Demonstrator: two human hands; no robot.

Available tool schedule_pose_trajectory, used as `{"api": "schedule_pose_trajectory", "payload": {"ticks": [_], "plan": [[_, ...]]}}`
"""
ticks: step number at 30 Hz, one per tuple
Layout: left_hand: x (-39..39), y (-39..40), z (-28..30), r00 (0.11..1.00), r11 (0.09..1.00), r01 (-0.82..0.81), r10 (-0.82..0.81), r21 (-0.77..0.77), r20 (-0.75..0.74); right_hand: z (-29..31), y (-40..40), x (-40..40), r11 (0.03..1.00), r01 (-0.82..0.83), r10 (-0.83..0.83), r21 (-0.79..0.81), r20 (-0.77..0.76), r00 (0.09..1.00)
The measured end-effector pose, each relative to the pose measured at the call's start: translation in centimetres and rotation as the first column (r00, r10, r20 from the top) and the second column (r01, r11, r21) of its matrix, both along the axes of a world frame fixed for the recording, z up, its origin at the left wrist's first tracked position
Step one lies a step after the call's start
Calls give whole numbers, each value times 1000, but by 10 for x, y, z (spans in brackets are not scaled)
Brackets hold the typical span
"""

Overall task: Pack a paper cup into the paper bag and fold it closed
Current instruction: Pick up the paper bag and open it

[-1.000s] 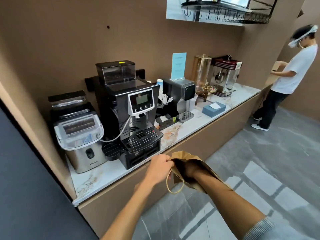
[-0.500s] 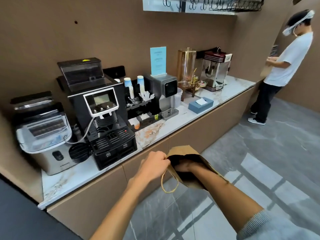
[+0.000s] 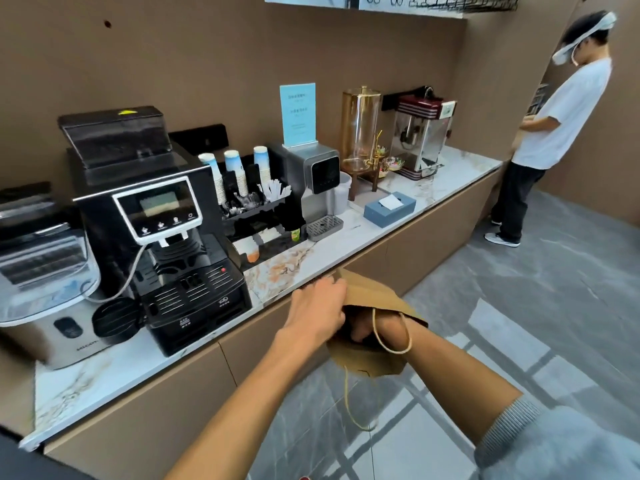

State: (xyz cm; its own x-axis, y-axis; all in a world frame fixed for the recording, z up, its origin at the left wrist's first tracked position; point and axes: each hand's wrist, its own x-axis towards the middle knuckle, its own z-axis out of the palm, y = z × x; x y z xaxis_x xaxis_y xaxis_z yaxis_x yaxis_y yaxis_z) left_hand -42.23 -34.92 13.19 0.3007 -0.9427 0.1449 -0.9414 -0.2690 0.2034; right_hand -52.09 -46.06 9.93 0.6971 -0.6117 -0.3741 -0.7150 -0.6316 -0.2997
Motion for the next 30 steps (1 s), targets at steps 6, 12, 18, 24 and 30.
{"api": "schedule_pose_trajectory", "payload": {"ticks": [6,12,18,24,30], "plan": [[47,-55,-7,981,993,-116,116,6,-155,-14,-72,60,998,-60,56,-8,-241,969],[104,-115,-16,955,991,-126,133,46,-266,-21,-138,94,985,155,-142,70,-170,975],[135,-169,-20,898,985,-171,149,-17,-415,-1,-178,145,997,1,18,78,-245,969],[169,-214,-25,866,973,-226,221,42,-449,-17,-234,179,988,146,-144,50,-32,989],[202,-266,-32,817,939,-330,336,97,-469,-29,-304,213,997,-75,74,-23,-55,996]]}}
